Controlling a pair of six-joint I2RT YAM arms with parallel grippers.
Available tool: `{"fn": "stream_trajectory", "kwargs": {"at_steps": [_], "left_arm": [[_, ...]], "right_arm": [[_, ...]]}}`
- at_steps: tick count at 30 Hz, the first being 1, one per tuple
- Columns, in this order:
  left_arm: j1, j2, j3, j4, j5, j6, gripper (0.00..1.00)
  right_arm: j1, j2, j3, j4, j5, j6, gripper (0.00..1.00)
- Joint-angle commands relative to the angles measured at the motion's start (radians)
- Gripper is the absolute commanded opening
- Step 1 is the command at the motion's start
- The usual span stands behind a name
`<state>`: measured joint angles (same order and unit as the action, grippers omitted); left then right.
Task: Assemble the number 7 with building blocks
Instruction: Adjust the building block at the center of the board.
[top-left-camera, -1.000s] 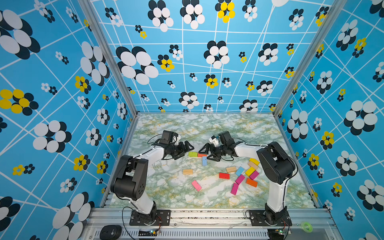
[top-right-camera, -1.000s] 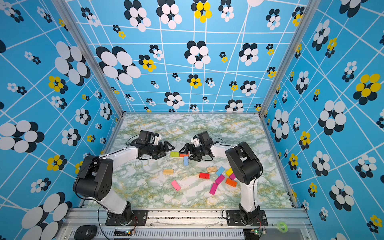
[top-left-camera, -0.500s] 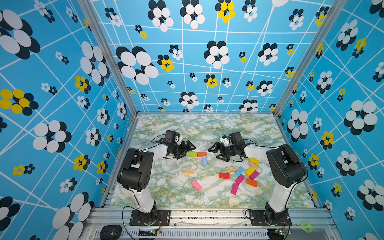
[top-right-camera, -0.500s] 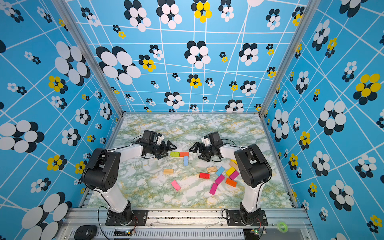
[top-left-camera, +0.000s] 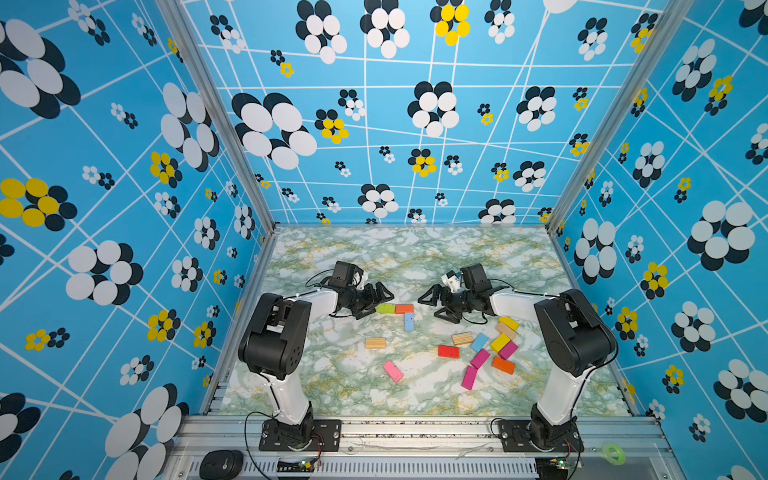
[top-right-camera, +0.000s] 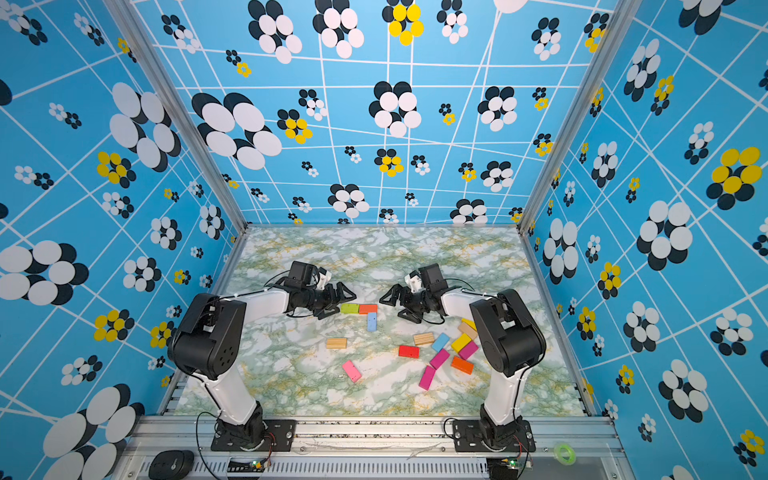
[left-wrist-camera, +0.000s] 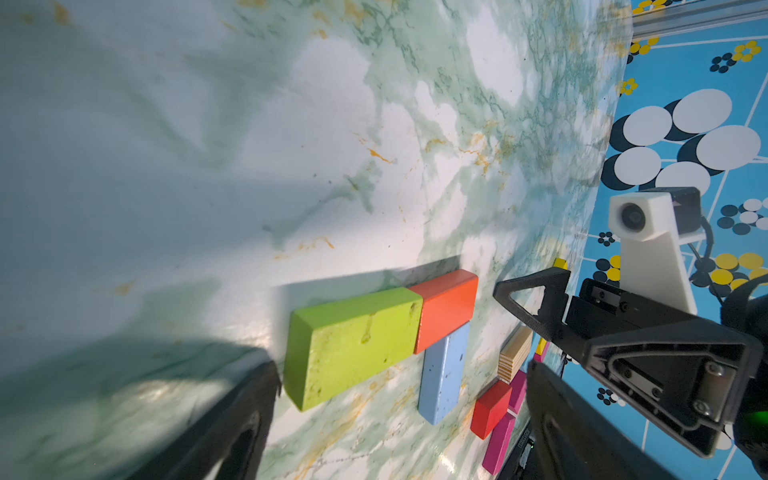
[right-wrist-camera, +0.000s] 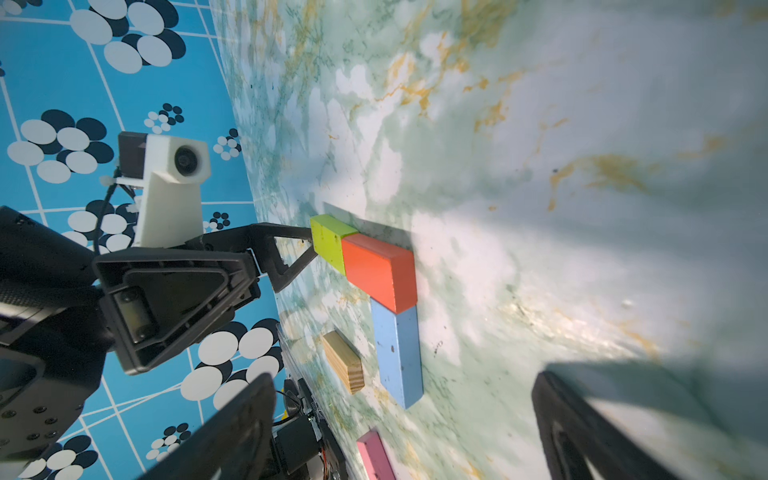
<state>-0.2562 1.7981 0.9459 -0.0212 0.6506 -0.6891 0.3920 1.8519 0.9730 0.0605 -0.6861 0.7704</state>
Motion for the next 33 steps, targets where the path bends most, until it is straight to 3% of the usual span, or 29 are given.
{"fn": "stream_trajectory", "kwargs": {"at_steps": [1, 21, 33], "left_arm": [[-0.011, 0.008, 0.006, 0.009, 0.01, -0.001, 0.96], [-0.005, -0.01, 0.011, -0.063, -0.015, 0.05, 0.96], [0.06, -0.185, -0.028, -0.23, -0.045, 0.144, 0.96]], "right_arm": [[-0.007, -0.021, -0.024, -0.033, 0.021, -0.02, 0.99], [-0.009, -0.008, -0.022, -0.028, 0.022, -0.022, 0.99], [0.047, 0.053, 0.067, -0.069, 0.018, -0.046, 0.98]]}}
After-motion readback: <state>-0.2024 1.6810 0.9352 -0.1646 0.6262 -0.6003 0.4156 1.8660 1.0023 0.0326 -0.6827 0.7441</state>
